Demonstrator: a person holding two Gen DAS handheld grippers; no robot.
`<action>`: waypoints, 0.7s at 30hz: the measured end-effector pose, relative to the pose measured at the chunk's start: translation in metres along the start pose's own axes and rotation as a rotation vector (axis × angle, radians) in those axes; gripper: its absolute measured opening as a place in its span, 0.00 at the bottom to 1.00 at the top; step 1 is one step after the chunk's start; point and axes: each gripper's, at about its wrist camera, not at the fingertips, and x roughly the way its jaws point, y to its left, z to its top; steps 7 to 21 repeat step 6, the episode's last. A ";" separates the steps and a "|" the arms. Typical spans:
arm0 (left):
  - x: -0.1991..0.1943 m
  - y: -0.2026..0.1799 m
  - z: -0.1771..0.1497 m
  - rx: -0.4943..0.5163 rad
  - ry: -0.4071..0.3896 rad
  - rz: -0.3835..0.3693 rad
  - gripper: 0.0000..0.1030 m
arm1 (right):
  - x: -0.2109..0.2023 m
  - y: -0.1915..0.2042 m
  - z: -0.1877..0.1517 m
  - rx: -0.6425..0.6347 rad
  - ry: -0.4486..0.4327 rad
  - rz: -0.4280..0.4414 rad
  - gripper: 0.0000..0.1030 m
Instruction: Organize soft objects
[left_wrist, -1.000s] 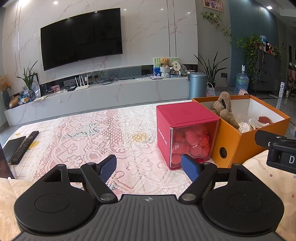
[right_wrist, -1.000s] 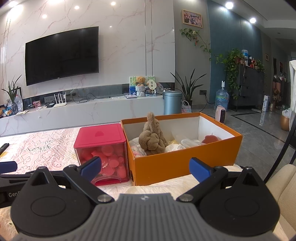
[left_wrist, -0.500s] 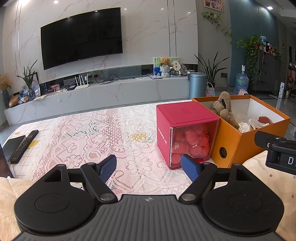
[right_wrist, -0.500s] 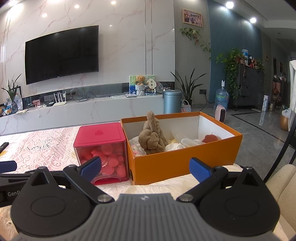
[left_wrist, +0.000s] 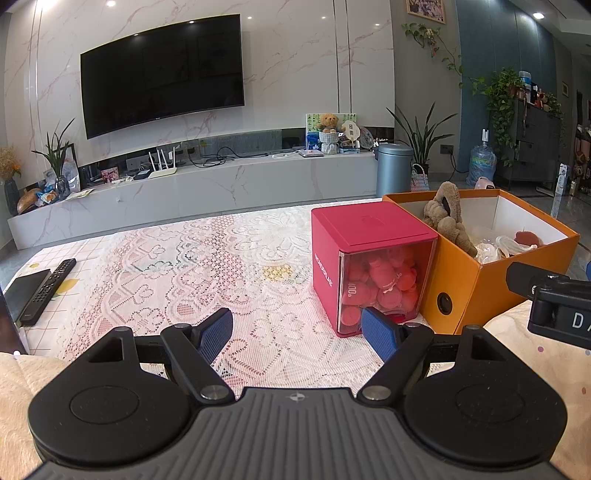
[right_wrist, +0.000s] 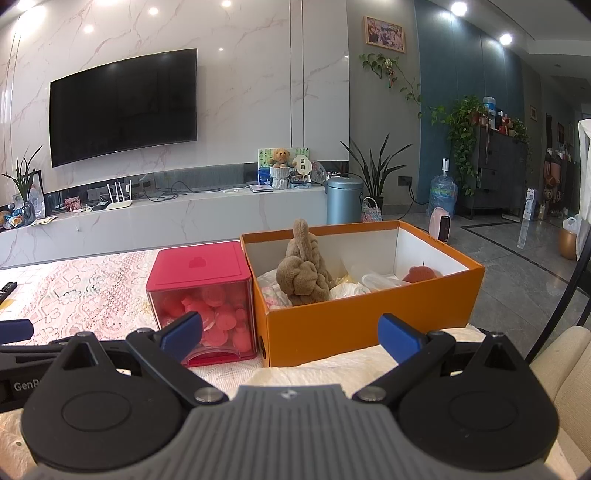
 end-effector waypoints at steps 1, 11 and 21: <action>0.000 0.000 -0.001 0.000 0.000 0.000 0.90 | 0.000 0.000 0.000 0.000 0.000 0.000 0.97; 0.000 -0.001 -0.001 -0.003 -0.004 -0.002 0.90 | 0.001 0.000 0.000 0.000 0.002 0.000 0.96; 0.000 -0.001 -0.001 -0.003 -0.004 -0.002 0.90 | 0.001 0.000 0.000 0.000 0.002 0.000 0.96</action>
